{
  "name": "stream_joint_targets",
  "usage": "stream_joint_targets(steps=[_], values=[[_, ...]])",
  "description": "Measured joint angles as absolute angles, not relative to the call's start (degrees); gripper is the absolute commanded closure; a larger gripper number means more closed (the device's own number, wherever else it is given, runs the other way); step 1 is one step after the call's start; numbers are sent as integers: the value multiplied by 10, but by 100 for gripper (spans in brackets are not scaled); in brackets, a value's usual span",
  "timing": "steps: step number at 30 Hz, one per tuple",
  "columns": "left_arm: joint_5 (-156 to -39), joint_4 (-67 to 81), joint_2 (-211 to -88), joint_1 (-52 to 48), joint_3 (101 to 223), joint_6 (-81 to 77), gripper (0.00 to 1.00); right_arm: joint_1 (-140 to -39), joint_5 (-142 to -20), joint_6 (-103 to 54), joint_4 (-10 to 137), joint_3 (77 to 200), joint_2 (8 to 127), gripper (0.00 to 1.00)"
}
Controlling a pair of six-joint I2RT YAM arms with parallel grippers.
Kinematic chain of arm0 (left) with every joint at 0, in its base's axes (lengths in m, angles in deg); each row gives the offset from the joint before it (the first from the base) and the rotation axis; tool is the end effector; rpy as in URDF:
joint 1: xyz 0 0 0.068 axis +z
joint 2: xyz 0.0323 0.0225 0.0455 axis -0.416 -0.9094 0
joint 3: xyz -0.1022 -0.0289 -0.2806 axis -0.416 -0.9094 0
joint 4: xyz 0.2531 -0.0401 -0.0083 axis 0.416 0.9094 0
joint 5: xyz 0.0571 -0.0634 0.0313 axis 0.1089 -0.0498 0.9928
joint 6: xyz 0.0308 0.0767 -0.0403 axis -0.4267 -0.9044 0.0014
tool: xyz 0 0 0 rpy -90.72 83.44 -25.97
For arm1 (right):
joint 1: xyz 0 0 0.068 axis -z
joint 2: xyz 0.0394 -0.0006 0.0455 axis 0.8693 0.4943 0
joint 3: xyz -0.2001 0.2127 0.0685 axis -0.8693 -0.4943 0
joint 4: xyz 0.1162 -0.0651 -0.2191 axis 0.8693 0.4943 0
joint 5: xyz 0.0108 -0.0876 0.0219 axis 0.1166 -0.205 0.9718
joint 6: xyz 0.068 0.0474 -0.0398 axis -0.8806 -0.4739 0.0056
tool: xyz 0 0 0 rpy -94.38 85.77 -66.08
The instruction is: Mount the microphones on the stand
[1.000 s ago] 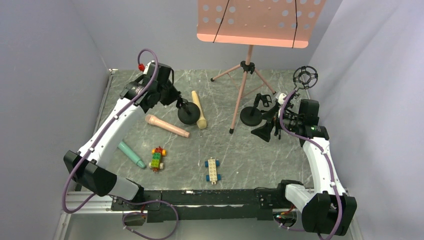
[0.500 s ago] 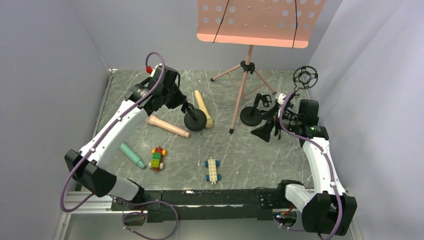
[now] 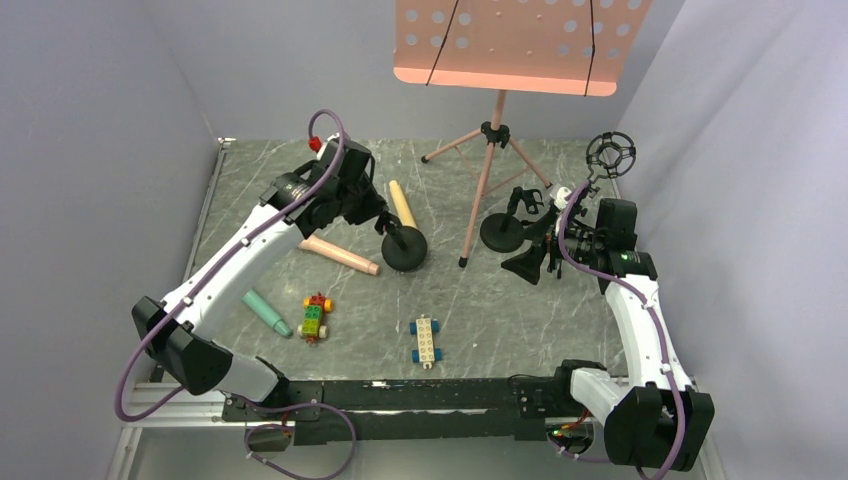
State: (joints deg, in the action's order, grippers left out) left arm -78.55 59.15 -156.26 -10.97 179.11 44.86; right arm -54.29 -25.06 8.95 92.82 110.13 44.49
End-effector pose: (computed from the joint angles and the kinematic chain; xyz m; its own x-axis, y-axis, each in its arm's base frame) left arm 0.2733 -0.1763 0.3850 -0.6842 -0.5383 -0.4920 -0.2318 0.8002 -0.5532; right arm 0.2028 0.0528 0.3023 -0.2976 -0.1701 -0.9394 -0.8524 0.4905 0.1812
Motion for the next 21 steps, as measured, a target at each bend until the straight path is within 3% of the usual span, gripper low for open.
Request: stream_joint_targets(steps=[21], values=[[-784, 572, -1600, -178, 1794, 464, 98, -549, -251, 90, 928, 1101, 445, 0]])
